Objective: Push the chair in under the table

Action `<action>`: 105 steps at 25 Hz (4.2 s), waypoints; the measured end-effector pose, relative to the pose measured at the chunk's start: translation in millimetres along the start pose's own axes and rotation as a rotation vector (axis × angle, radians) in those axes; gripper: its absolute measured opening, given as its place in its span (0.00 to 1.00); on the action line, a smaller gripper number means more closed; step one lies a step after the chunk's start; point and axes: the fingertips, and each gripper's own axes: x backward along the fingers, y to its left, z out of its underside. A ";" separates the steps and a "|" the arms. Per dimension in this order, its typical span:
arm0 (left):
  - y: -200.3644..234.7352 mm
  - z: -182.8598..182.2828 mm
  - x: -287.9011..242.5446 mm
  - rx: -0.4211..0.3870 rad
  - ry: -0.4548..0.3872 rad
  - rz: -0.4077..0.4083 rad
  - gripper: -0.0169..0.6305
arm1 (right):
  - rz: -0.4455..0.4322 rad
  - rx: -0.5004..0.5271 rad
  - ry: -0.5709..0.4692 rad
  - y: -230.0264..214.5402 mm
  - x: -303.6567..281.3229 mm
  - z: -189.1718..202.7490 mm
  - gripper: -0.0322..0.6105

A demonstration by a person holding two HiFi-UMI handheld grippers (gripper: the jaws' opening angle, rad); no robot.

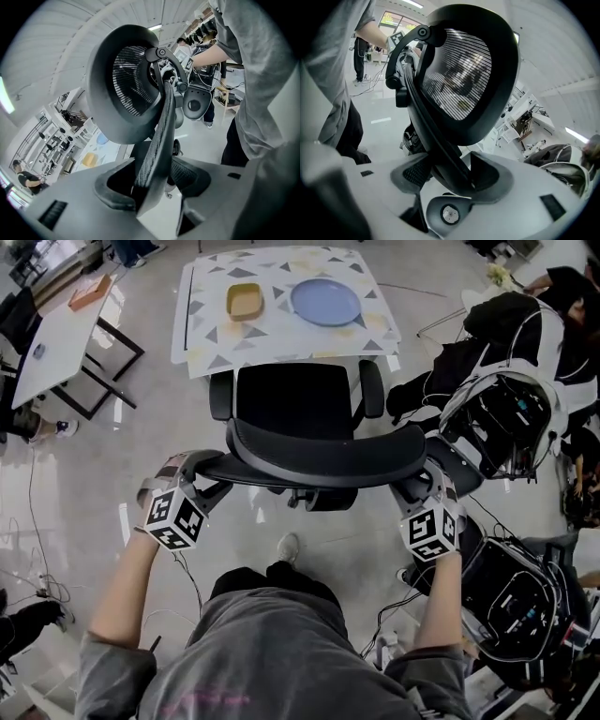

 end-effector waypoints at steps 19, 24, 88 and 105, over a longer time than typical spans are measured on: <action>27.0 14.2 -9.9 -0.014 0.061 -0.035 0.39 | -0.017 0.004 -0.046 -5.3 -12.2 -14.3 0.45; 43.8 22.5 -15.9 -0.035 0.088 -0.049 0.39 | -0.007 -0.008 -0.048 -6.5 -17.8 -22.1 0.45; 56.8 -50.7 82.4 0.311 -0.334 -0.332 0.33 | 0.113 -0.432 -0.498 -6.2 84.7 -107.4 0.45; 83.2 -27.0 116.8 0.484 -0.534 -0.278 0.18 | 0.188 -0.590 -0.561 16.0 96.2 -166.9 0.37</action>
